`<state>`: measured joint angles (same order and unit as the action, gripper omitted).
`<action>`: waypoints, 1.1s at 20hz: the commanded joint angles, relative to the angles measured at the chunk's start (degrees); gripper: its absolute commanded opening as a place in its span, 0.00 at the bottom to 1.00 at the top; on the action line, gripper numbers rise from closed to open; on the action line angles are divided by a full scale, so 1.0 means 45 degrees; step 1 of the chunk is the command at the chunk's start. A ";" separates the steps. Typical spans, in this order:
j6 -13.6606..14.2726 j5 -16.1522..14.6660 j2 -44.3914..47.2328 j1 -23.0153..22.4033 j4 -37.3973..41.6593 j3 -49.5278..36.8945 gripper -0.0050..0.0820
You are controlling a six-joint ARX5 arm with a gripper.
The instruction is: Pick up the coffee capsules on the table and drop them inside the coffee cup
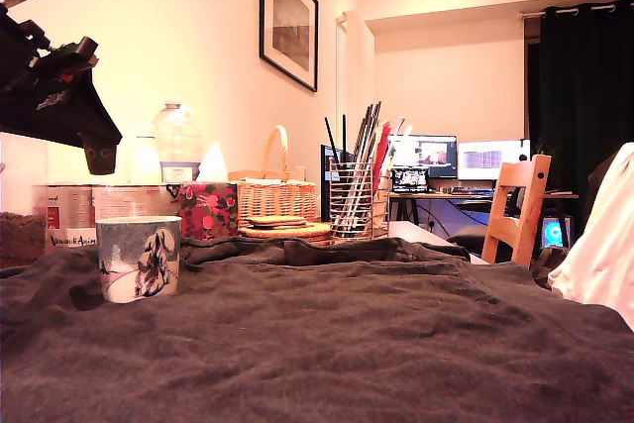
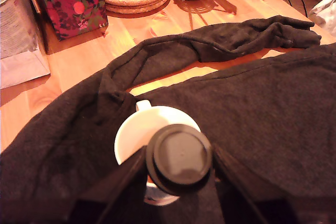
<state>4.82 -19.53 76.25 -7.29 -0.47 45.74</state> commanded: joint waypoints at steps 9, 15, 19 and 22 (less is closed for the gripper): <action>-0.0442 0.0015 0.0500 -0.0005 0.0826 -0.0155 0.34; -0.0427 0.0015 0.1681 -0.0087 0.0418 0.0918 0.34; -0.0427 0.0024 0.2506 -0.0214 -0.0296 0.1909 0.34; -0.0413 0.0019 0.3317 -0.0257 -0.0991 0.2696 0.34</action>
<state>3.14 -19.44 89.01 -8.25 -4.54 57.82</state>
